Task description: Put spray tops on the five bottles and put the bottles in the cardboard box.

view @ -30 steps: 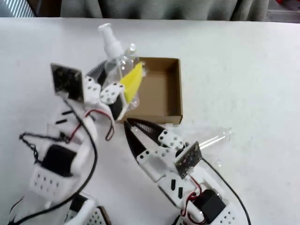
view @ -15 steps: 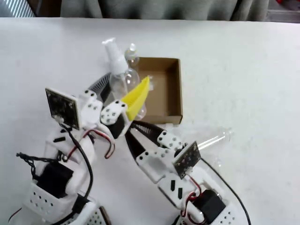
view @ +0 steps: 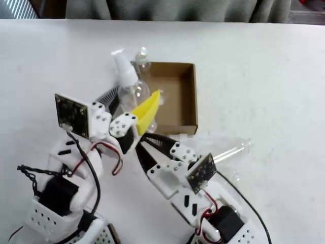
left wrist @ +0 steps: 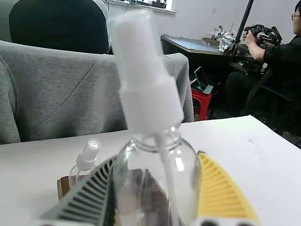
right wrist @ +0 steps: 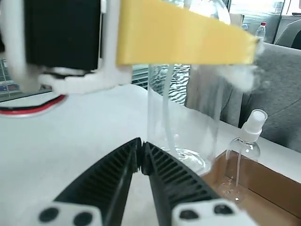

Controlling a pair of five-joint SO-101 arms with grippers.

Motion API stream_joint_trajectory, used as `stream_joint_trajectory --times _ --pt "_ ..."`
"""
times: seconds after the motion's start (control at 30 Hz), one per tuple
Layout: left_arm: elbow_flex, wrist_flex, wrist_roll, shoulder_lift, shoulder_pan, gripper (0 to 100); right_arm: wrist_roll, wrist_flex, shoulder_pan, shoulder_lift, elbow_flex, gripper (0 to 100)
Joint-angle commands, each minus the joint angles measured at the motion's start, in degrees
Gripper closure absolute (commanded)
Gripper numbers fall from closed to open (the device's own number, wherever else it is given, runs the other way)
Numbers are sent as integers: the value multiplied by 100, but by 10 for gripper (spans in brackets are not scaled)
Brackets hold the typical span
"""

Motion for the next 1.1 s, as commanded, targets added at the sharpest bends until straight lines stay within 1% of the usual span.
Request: stream_joint_trajectory --times 0.0,0.13,0.27,0.33,0.53,0.67,0.77,0.87,1.0,1.07 --pt "-123 132 53 -233 127 978 -53 -40 215 13 26 982" --pt "-88 202 53 -505 127 978 -53 -40 277 4 35 982" --pt "-105 624 44 -637 330 978 -53 -251 558 4 35 982" --pt "-114 765 44 -637 444 978 -53 -251 576 4 35 982" --pt "-123 765 44 -637 435 978 -53 -224 558 4 35 982" --pt "-105 677 35 -611 409 978 -53 119 514 4 0 982" --pt "35 123 35 -602 198 978 -53 268 505 4 -18 982" --pt "387 -703 26 -593 -119 978 -44 602 514 4 -53 982" --pt "1187 -1881 -651 -593 -365 978 -44 1508 549 4 -369 982" --pt "1574 -2409 -826 -593 -435 978 -26 1947 576 4 -501 982"
